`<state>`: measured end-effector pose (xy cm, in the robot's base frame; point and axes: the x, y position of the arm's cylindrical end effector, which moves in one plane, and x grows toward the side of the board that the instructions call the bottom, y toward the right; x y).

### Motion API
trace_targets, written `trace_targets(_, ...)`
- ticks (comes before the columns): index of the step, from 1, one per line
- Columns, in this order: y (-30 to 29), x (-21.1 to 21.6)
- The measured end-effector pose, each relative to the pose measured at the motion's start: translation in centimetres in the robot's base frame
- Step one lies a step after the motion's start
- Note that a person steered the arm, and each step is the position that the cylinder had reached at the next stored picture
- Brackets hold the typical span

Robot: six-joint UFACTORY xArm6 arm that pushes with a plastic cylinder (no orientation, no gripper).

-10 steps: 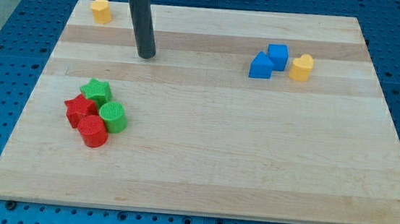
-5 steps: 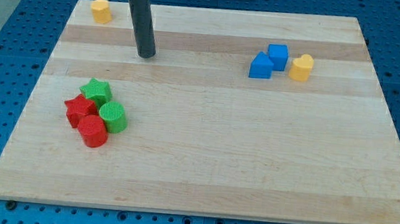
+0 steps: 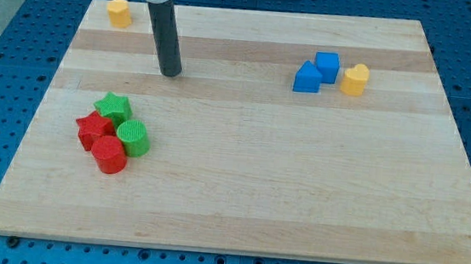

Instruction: Push the red star to the right bottom of the yellow hexagon

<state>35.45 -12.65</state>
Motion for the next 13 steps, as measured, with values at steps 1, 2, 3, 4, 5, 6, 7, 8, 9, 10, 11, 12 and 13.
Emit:
trace_targets(1, 1.3, 0.3)
trace_targets(2, 5.7, 1.8)
trace_targets(3, 9.3, 3.2)
trace_targets(4, 9.3, 3.2)
trace_targets(5, 9.3, 3.3)
trace_targets(6, 7.7, 5.6)
trace_targets(7, 3.0, 11.8)
trace_targets(8, -0.7, 18.7)
trace_targets(9, -0.9, 19.7)
trace_targets(10, -5.0, 19.8)
trace_targets(11, -8.0, 20.0)
trace_targets(12, -8.0, 19.9)
trace_targets(13, -8.0, 19.1)
